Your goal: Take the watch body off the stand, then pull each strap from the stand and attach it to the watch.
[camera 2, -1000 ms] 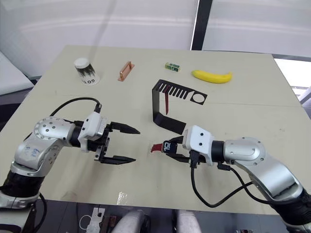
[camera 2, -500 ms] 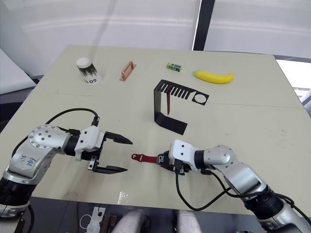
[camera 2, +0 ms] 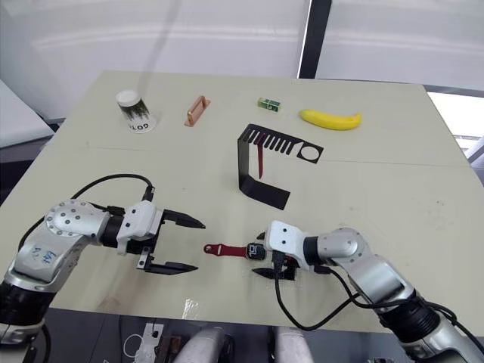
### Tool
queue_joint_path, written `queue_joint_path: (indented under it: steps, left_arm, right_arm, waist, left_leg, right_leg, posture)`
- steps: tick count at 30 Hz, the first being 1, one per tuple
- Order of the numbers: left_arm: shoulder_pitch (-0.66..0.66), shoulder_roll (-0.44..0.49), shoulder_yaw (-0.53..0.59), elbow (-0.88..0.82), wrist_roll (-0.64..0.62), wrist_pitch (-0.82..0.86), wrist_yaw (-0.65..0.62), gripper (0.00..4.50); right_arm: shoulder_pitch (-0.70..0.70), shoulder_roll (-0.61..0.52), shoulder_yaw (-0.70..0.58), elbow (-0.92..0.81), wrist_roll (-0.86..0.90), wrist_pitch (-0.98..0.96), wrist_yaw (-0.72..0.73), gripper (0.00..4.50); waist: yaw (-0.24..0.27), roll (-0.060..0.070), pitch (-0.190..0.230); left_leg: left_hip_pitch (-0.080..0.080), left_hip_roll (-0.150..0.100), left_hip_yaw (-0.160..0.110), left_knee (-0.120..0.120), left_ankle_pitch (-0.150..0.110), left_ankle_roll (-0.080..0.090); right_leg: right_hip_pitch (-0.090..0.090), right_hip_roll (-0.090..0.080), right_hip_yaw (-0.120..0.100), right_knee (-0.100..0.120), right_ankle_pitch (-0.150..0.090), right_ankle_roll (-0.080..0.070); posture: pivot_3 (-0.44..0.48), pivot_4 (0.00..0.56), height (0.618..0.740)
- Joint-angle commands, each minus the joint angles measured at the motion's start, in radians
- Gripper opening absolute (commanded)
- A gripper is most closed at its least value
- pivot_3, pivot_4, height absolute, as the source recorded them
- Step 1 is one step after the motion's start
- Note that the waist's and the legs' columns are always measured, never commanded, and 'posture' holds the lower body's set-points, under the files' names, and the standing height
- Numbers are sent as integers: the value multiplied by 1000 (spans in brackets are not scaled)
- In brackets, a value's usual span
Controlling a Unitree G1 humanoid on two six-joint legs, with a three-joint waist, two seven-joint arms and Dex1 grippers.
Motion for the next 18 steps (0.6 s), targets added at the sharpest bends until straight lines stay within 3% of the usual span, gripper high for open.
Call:
queue_joint_path:
  steps: [1,6,8,12,18]
  left_arm:
    - [18,-11,42,-41,-35,5,25,4500]
    - [108,-12,152,-72,-94,44,88,4500]
    - [195,-22,293,-66,-160,99,151,4500]
    - [284,-30,458,-35,-232,185,228,4500]
    - [380,14,624,105,-209,166,218,4500]
  right_arm:
    - [44,-48,-119,-100,77,6,41,4469]
    - [185,-95,-360,-192,221,42,36,4469]
    - [307,-95,-600,-215,321,95,23,4469]
    - [504,-89,-867,-226,371,116,37,4469]
    - [700,-24,-1119,-192,410,116,18,4469]
  waist:
    - [2,0,0]
    - [3,0,0]
    - [3,0,0]
    - [4,0,0]
    - [4,0,0]
  left_leg:
    - [0,0,0,0,0,0]
    - [0,0,0,0,0,0]
    - [1,0,0,0,0,0]
    - [2,1,0,-1,-1,0]
    - [6,0,1,-2,-1,1]
  right_leg:
    - [0,0,0,0,0,0]
    - [0,0,0,0,0,0]
    - [1,0,0,0,0,0]
    - [3,0,0,0,0,0]
    - [6,0,1,-2,0,0]
  posture:
    - [0,150,740]
    - [0,150,740]
    - [0,150,740]
    - [0,150,740]
    - [0,150,740]
